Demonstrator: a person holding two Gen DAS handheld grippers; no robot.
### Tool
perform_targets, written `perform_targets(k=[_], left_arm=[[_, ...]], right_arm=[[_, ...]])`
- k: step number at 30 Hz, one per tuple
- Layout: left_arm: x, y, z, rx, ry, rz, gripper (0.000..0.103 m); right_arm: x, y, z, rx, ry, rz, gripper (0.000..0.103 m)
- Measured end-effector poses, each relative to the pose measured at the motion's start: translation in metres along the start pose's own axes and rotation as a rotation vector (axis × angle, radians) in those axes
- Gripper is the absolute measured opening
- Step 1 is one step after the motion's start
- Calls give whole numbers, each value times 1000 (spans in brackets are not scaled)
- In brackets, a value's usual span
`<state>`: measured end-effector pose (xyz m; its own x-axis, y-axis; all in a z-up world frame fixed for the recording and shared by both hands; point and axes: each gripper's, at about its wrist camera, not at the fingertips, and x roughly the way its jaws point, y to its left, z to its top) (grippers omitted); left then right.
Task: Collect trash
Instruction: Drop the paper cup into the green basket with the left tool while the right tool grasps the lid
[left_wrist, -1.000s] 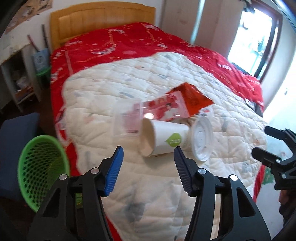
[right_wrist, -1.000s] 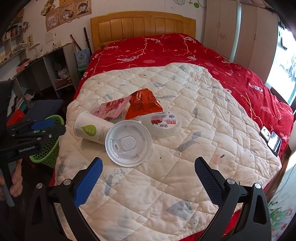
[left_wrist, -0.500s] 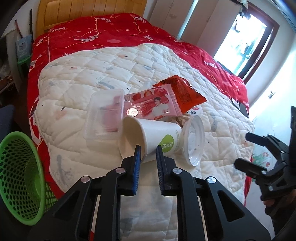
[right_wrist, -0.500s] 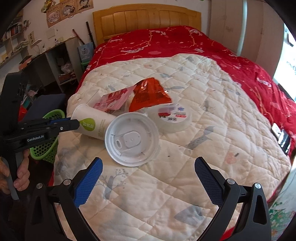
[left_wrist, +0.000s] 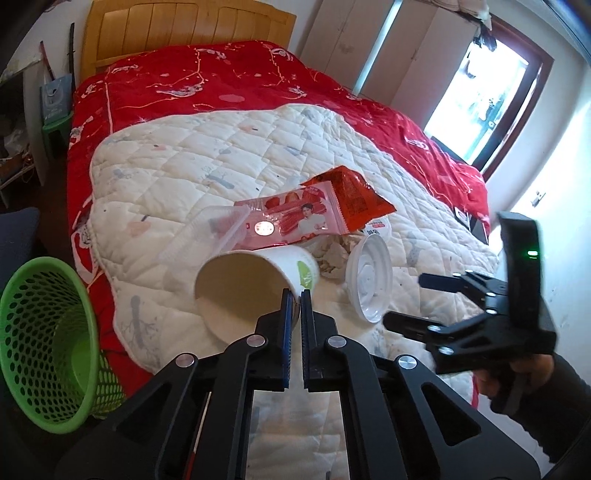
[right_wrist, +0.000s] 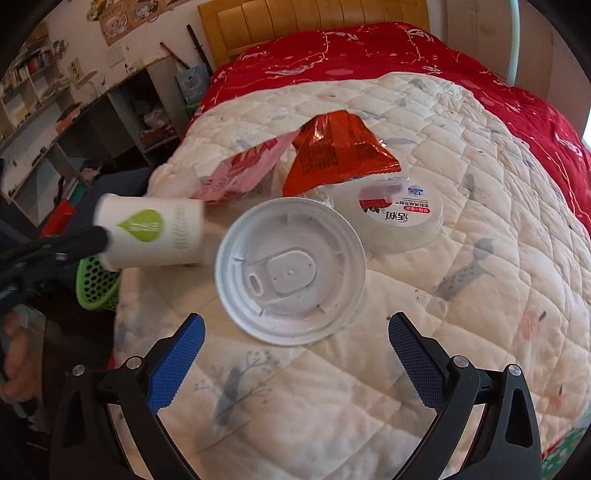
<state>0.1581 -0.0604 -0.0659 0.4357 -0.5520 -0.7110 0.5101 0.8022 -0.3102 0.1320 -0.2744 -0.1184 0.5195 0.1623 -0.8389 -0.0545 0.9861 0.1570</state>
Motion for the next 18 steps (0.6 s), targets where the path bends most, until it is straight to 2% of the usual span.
perform_targets(k=[12, 15, 18], left_arm=[[-49, 12, -4, -17, -54, 16, 2], [-64, 20, -5, -32, -72, 36, 2], [-80, 36, -7, -52, -100, 99, 2]], right_arm=[[32, -6, 19, 3, 38, 35, 96], [37, -8, 21, 12, 41, 40, 96], [37, -8, 21, 30, 40, 17, 96]])
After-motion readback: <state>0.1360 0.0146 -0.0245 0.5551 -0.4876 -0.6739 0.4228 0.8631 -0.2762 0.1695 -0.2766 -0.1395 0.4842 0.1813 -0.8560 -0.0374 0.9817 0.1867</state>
